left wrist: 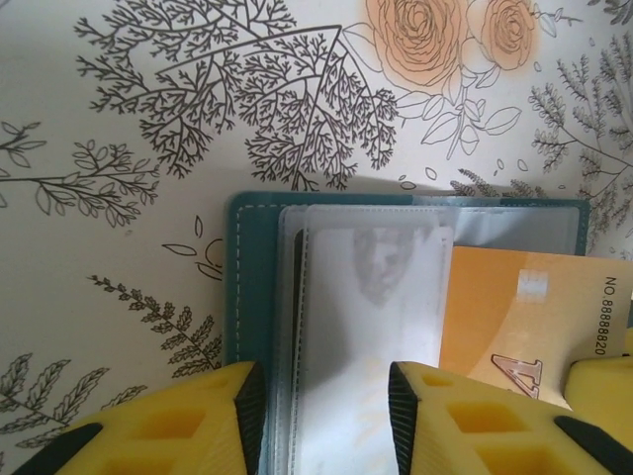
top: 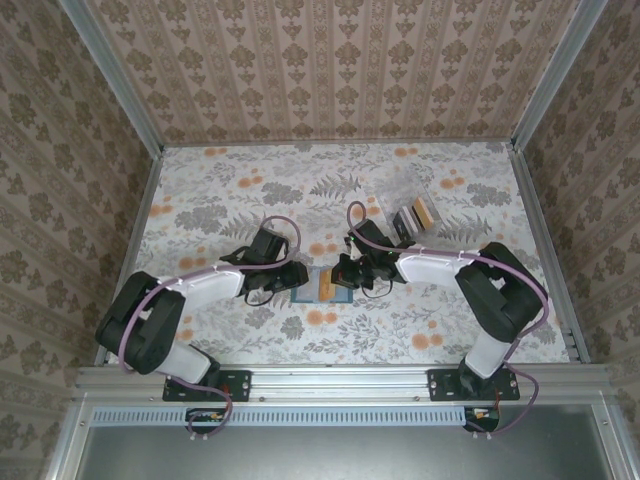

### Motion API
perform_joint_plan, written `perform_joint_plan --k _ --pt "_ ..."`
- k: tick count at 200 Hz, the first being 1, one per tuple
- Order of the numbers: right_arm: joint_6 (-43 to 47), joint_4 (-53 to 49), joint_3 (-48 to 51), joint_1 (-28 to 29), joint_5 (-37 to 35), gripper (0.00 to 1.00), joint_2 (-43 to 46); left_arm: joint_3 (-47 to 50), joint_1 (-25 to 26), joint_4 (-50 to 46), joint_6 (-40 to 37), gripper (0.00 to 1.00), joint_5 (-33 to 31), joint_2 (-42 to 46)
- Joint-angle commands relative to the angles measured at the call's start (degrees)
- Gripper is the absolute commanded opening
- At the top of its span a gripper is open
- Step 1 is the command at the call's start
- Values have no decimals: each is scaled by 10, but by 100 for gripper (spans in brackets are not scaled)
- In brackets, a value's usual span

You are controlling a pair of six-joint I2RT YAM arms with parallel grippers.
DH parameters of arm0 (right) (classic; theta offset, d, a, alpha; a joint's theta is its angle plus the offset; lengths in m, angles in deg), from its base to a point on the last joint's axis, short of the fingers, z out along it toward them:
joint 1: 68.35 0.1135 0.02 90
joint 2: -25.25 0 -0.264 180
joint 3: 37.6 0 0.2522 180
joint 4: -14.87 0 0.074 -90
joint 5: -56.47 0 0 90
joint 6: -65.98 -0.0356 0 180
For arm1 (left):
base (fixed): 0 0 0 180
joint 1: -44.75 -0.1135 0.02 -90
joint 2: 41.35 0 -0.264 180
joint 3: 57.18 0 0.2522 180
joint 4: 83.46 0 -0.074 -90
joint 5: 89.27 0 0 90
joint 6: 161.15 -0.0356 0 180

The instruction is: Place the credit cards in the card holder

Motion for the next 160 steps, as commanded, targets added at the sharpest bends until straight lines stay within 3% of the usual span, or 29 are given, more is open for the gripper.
perform_joint_plan --k 1,73,160 --pt "-5 26 15 -1 14 0 -16 6 4 7 -3 38 3 -12" --pt "-2 15 16 -14 10 0 24 8 7 -9 -4 33 -16 -11" --pt "-27 52 17 -14 30 0 29 -2 12 -31 -22 45 -47 21"
